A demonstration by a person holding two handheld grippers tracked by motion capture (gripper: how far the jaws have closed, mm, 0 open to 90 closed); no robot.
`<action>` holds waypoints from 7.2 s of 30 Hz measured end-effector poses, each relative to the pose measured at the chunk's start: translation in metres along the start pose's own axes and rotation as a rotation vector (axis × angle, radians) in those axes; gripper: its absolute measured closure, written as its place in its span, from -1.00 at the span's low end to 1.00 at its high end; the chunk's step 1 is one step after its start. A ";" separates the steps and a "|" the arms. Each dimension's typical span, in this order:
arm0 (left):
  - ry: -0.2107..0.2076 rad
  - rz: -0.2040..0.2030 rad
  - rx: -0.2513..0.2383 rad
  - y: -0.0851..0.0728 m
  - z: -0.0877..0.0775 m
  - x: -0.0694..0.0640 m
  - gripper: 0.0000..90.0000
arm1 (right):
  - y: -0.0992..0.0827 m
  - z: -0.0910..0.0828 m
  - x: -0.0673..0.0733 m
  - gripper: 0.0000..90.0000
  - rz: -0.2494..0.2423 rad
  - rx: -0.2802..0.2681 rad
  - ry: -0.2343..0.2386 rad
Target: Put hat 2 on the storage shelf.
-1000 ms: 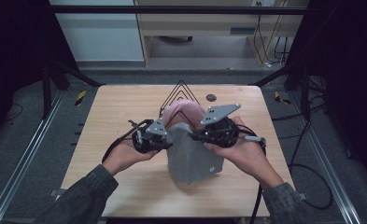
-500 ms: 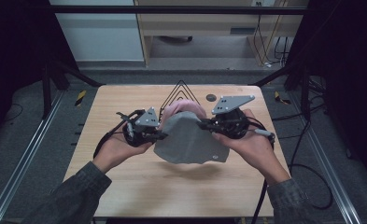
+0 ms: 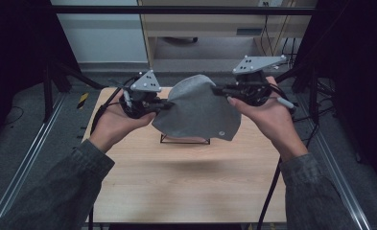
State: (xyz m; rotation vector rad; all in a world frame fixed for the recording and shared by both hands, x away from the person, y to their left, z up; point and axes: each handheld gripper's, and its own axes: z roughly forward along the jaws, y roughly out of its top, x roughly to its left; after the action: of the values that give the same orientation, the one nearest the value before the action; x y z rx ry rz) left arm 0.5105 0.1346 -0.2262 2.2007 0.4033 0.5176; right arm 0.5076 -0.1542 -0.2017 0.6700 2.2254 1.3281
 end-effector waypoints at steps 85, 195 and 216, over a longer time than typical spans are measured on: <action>0.169 -0.143 -0.022 -0.020 0.073 0.119 0.96 | 0.025 0.125 -0.100 0.92 0.030 0.066 -0.003; 0.083 -0.265 0.131 -0.136 0.125 0.072 0.90 | -0.065 0.156 -0.059 0.26 0.136 0.211 0.002; 0.133 -0.304 0.097 -0.130 0.108 0.068 0.05 | -0.070 0.140 -0.062 -0.40 0.216 0.151 -0.049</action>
State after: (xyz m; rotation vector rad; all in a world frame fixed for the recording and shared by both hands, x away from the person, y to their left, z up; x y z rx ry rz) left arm 0.6078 0.1747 -0.3747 2.1505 0.8344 0.4866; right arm 0.6292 -0.1280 -0.3158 1.0122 2.2810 1.2350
